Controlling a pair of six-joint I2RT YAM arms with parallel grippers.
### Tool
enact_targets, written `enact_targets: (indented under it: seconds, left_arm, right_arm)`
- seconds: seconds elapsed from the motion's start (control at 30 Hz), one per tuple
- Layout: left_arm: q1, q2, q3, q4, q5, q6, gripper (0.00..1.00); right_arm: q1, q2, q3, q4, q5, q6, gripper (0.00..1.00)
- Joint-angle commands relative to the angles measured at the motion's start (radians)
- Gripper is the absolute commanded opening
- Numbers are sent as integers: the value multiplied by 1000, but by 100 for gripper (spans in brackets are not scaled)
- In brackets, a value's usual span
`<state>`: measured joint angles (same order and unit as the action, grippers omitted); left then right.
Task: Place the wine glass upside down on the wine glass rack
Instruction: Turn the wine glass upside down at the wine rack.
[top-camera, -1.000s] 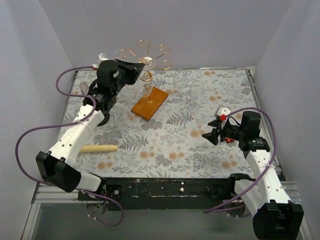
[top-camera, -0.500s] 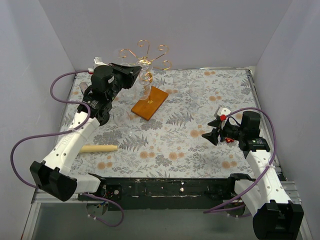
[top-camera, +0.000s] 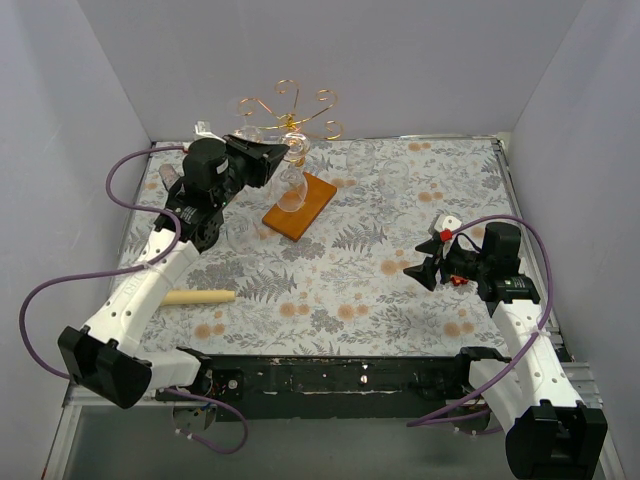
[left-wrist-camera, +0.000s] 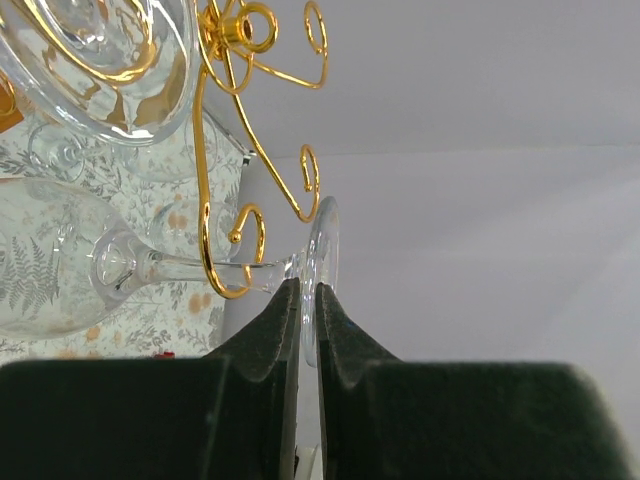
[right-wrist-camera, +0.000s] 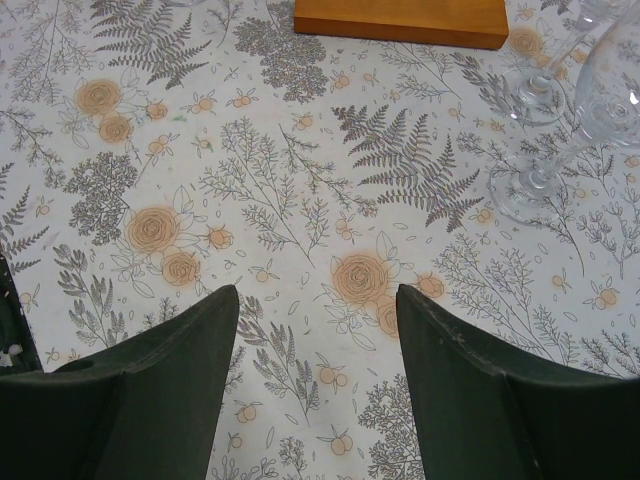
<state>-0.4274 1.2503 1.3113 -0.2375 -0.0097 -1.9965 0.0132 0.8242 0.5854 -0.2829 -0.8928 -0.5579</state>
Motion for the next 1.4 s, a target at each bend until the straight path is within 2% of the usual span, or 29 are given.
enact_targets:
  seconds: [0.0, 0.27, 0.37, 0.5, 0.63, 0.8, 1.07, 1.37]
  left_arm:
    - [3, -14, 12, 61, 71, -45, 0]
    - [3, 43, 32, 63, 102, -27, 0]
    - [3, 57, 32, 63, 103, -27, 5]
    - [3, 63, 39, 63, 108, -21, 16]
    - [3, 46, 28, 58, 103, -18, 33]
    - [3, 21, 0, 55, 120, -19, 43]
    - [3, 5, -15, 50, 165, -15, 66]
    - [3, -22, -50, 49, 208, 1, 79]
  right_arm:
    - [-4, -14, 1, 14, -12, -13, 72]
    - [-4, -20, 2, 13, -11, -17, 72]
    - [-2, -22, 2, 11, -9, -20, 72]
    - [-4, -25, 2, 11, -9, -22, 72]
    - [-2, -25, 4, 10, -11, -23, 72]
    - [-4, -25, 4, 11, -9, -22, 72]
    - [-4, -25, 2, 11, -6, -23, 72]
    - [-2, -27, 2, 10, -5, -25, 72]
